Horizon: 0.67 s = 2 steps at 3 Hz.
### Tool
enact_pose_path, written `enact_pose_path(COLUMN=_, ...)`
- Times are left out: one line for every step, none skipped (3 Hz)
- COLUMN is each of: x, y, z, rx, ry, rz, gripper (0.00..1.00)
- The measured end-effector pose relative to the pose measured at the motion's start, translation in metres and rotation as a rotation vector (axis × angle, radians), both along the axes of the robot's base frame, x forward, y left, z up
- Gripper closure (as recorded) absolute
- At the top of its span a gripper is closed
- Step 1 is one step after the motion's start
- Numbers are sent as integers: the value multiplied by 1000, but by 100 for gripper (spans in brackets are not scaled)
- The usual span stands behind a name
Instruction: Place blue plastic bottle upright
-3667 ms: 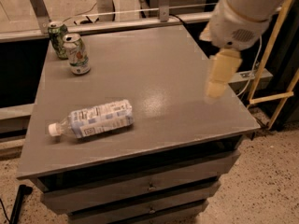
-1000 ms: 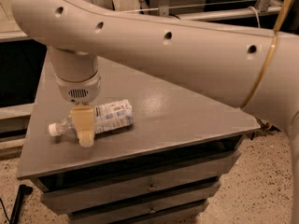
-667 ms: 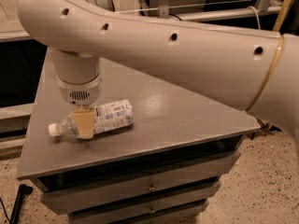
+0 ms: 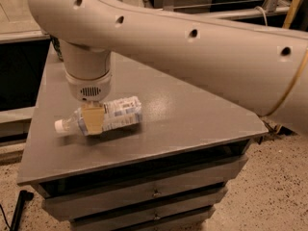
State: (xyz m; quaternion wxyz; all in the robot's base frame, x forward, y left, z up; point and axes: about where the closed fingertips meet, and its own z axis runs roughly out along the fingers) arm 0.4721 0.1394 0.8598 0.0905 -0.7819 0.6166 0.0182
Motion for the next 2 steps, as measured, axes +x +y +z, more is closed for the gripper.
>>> enact_pose_path(x=35, y=-66, z=52, rx=55, ry=-34, rz=-43, gripper=100)
enact_pose_path(x=63, y=-120, z=94, rx=169, ry=-7, rz=-90, gripper=100)
